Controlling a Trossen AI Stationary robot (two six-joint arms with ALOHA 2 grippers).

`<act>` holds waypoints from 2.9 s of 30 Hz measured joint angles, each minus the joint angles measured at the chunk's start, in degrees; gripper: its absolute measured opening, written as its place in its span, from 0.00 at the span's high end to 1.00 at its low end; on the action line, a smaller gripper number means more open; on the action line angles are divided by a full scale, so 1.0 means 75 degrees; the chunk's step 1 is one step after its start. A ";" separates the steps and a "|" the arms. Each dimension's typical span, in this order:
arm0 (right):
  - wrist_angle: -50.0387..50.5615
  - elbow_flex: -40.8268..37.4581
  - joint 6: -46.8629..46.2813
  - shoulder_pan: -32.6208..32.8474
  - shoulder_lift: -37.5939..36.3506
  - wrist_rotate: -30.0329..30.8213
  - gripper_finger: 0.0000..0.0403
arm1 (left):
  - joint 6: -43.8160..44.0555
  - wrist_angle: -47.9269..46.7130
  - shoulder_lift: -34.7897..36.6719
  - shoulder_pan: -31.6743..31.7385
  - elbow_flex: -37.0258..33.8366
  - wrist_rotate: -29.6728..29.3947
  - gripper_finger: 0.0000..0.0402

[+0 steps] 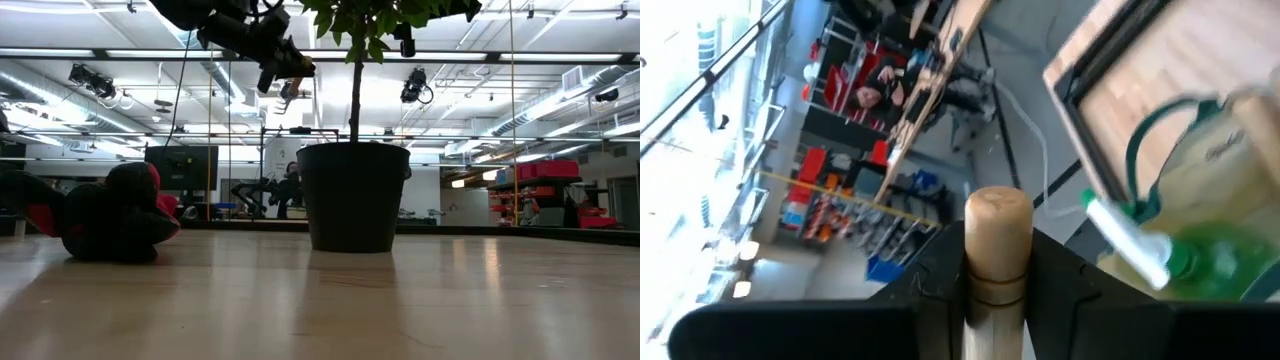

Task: Pick & Place Garden tools in Gardening bag
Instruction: Put the brown hand rake into the gardening bag

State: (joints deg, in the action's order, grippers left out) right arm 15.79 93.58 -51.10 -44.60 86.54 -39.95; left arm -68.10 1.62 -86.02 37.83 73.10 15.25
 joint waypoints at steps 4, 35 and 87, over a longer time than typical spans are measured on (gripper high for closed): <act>-0.0045 0.0000 0.0755 0.0003 0.0000 0.0004 0.51 | 0.0580 0.0010 0.0000 0.0169 0.0000 0.0527 0.79; -0.0911 0.0006 0.6477 0.0044 -0.0248 0.1751 0.93 | 0.3254 -0.0007 -0.0029 -0.0024 0.0000 0.0512 0.81; 0.2007 0.0006 0.5844 0.0860 -0.2244 0.4070 0.99 | 0.6199 0.3563 -0.2282 -0.0561 0.0000 0.1751 0.79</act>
State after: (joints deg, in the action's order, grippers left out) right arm 30.84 93.62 -7.27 -38.15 69.71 -9.43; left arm -21.61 28.34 -103.13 33.62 73.10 28.38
